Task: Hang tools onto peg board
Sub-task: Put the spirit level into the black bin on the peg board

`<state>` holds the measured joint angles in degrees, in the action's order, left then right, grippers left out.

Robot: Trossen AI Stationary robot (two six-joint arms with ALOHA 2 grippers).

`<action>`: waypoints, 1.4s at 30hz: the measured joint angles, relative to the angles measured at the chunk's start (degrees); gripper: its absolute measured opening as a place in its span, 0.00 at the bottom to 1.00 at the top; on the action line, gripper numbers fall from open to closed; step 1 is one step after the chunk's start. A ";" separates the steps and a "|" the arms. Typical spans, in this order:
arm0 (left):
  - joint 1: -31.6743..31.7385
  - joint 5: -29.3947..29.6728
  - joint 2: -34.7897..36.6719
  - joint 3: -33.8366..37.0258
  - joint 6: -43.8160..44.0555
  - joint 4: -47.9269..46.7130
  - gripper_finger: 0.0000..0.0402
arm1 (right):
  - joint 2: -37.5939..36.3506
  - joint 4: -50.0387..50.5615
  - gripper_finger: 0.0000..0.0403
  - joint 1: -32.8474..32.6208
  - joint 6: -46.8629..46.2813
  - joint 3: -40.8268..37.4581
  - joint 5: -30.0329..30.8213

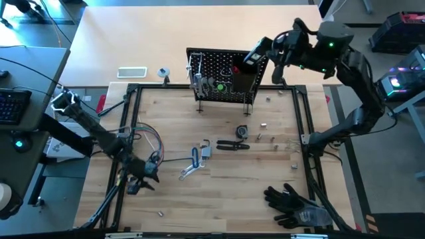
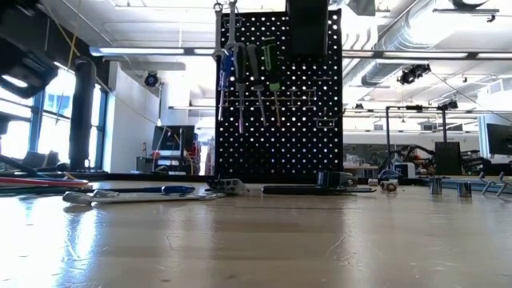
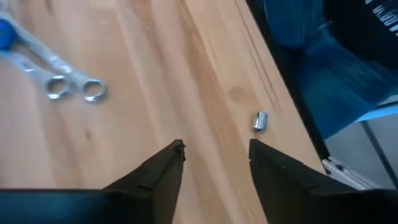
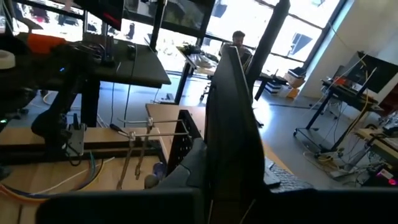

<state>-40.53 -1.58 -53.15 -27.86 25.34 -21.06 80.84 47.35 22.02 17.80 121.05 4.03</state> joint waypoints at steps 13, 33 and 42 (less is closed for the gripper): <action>-15.80 11.64 -21.15 -0.78 4.59 15.13 0.57 | 0.08 0.45 0.09 0.15 0.17 0.00 0.24; -17.43 20.13 -34.11 -7.54 2.97 15.39 0.57 | 0.08 1.86 0.09 1.11 0.14 0.00 -0.13; -17.31 20.50 -34.11 -7.54 3.08 15.14 0.57 | 1.88 4.19 0.09 4.12 -2.11 0.00 -5.52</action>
<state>-57.84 18.92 -87.26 -35.40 28.42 -5.92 82.73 51.54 26.14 15.69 121.05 -1.48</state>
